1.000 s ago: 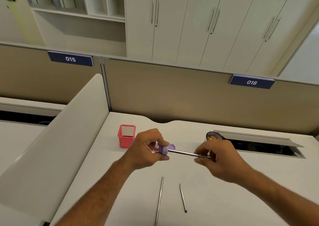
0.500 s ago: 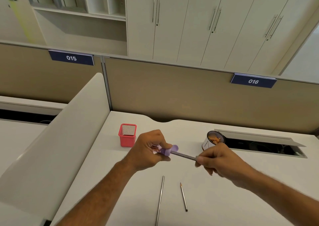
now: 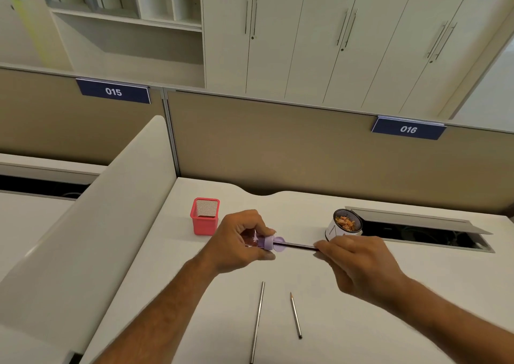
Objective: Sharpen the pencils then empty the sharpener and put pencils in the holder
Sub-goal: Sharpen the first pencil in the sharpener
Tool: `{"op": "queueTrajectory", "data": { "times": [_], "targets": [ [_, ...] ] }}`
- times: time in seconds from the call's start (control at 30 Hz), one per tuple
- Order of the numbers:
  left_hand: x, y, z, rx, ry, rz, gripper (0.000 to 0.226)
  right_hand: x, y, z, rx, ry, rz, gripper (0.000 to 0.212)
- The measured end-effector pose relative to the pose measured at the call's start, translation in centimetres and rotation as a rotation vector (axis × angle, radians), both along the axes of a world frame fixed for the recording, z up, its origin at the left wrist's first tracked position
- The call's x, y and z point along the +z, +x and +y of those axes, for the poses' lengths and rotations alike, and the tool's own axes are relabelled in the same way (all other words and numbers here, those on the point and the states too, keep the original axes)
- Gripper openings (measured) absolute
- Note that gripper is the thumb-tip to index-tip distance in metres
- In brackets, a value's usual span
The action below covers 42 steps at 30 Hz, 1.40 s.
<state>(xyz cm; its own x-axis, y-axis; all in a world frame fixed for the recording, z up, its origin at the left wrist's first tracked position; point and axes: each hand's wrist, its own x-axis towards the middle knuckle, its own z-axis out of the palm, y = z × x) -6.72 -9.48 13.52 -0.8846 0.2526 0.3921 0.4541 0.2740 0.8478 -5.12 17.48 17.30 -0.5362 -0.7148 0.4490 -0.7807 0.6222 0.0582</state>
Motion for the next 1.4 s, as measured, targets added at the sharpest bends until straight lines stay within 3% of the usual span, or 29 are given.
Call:
{"op": "queueTrajectory", "data": {
  "times": [0.07, 0.17, 0.2, 0.27, 0.33, 0.37, 0.43, 0.5, 0.57, 0.6, 0.7, 0.77, 0.87, 1.0, 1.23, 1.4],
  "targets": [
    [-0.1, -0.1, -0.1, 0.016, -0.032, 0.055, 0.029, 0.7, 0.2, -1.2, -0.172, -0.182, -0.415, 0.019],
    [0.3, -0.1, -0.3, 0.013, -0.086, 0.109, 0.025, 2.2, -0.2, -1.9, -0.405, -0.563, -1.266, 0.020],
    [0.5, -0.1, -0.4, 0.007, -0.096, 0.112, 0.024, 2.5, -0.3, -1.9, -0.447, -0.627, -1.448, 0.020],
    [0.8, -0.2, -0.4, -0.005, -0.106, 0.109, 0.025, 2.8, -0.2, -1.9, -0.450, -0.649, -1.602, 0.019],
    [1.0, -0.4, -0.6, -0.010, -0.109, 0.091, 0.026, 2.4, 0.2, -2.1, -0.416, -0.597, -1.508, 0.010],
    [1.0, -0.5, -0.8, -0.009, -0.110, 0.076, 0.027, 1.9, 0.5, -2.3, -0.397, -0.542, -1.325, 0.007],
    [1.0, -0.5, -0.9, -0.010, -0.104, 0.044, 0.029, 0.6, 0.8, -2.0, -0.329, -0.365, -0.695, 0.011],
    [1.0, -0.4, -0.7, -0.016, -0.068, 0.024, 0.031, -0.3, 0.8, -1.4, -0.132, -0.224, -0.149, 0.010],
    [0.8, -0.3, -0.4, -0.019, -0.035, 0.010, 0.032, -0.7, 0.5, -0.8, 0.011, -0.099, 0.129, 0.014],
    [0.7, -0.2, -0.3, -0.017, -0.025, 0.009, 0.032, -0.8, 0.2, -0.6, 0.032, -0.067, 0.172, 0.014],
    [0.5, -0.1, -0.1, 0.000, -0.039, 0.053, 0.029, 0.0, 0.3, -0.7, -0.057, -0.088, -0.018, 0.020],
    [0.5, -0.1, -0.1, 0.004, -0.071, 0.098, 0.026, 0.5, 0.5, -1.3, -0.172, -0.177, -0.312, 0.027],
    [0.4, -0.1, 0.0, -0.004, -0.090, 0.137, 0.020, 1.6, 0.1, -1.7, -0.274, -0.316, -0.771, 0.021],
    [0.1, -0.2, 0.2, 0.011, -0.096, 0.204, 0.018, 2.7, -0.2, -1.6, -0.311, -0.434, -1.186, 0.023],
    [0.1, -0.3, 0.5, 0.056, -0.131, 0.319, 0.013, 2.8, 0.1, -0.9, -0.294, -0.511, -1.600, 0.037],
    [-0.4, -0.3, 0.3, 0.095, -0.027, 0.302, 0.017, 2.4, 0.4, 0.0, -0.291, -0.551, -1.685, 0.038]
  ]
}}
